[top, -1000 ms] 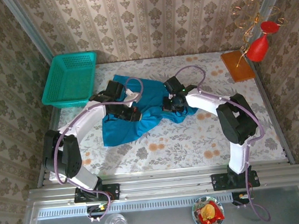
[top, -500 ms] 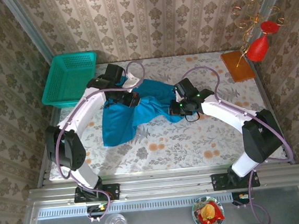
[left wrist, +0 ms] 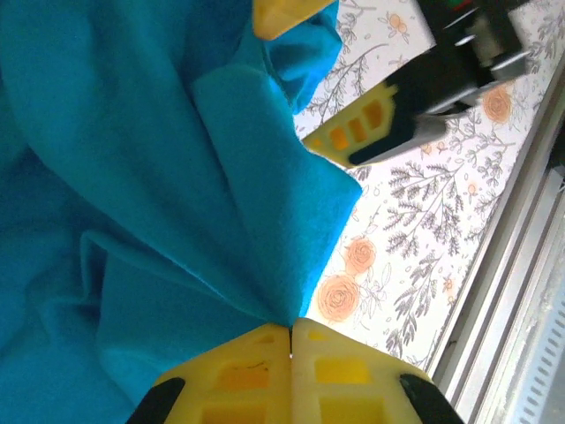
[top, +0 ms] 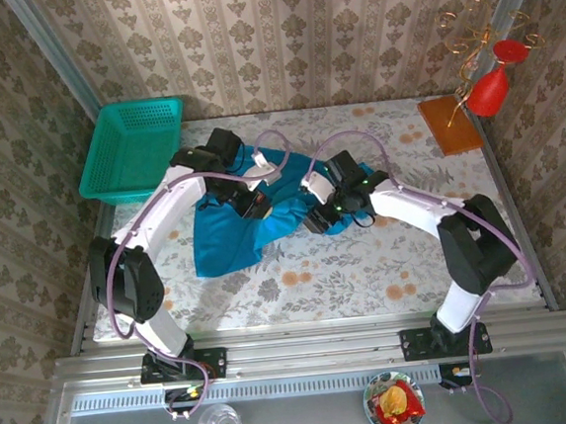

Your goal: Fold the inside-out t-shirt

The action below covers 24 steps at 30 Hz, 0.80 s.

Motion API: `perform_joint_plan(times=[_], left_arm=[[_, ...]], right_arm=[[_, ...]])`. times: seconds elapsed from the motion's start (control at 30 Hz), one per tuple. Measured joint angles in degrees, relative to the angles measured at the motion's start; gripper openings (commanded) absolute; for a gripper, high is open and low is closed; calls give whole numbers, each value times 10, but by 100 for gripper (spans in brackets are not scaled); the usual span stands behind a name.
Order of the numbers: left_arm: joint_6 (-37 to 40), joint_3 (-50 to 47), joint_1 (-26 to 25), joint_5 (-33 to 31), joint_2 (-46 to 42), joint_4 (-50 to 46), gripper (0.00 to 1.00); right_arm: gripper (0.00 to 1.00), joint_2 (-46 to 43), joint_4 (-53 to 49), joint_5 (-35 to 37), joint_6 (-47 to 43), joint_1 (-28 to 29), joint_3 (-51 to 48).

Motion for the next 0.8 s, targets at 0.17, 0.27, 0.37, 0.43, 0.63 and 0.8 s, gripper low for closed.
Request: perform_joint_plan(times=[0.17, 0.27, 0.37, 0.43, 0.63, 0.8], left_arm=[[12, -7, -6, 2, -1, -14, 0], [13, -11, -7, -13, -1, -15, 0], [7, -16, -2, -49, -3, -7, 0], [-3, -18, 6, -76, -3, 7, 0], [-55, -19, 29, -134, 1, 83, 7], [-116, -14, 31, -150, 40, 150, 31]], right_arm=[[39, 71, -2, -16, -94, -3, 52], [7, 76, -3, -35, -121, -3, 65], [0, 66, -8, -56, -125, -3, 59], [0, 40, -14, -74, -125, -1, 36], [0, -70, -26, -161, -95, 21, -42], [0, -97, 16, -195, -37, 33, -69]])
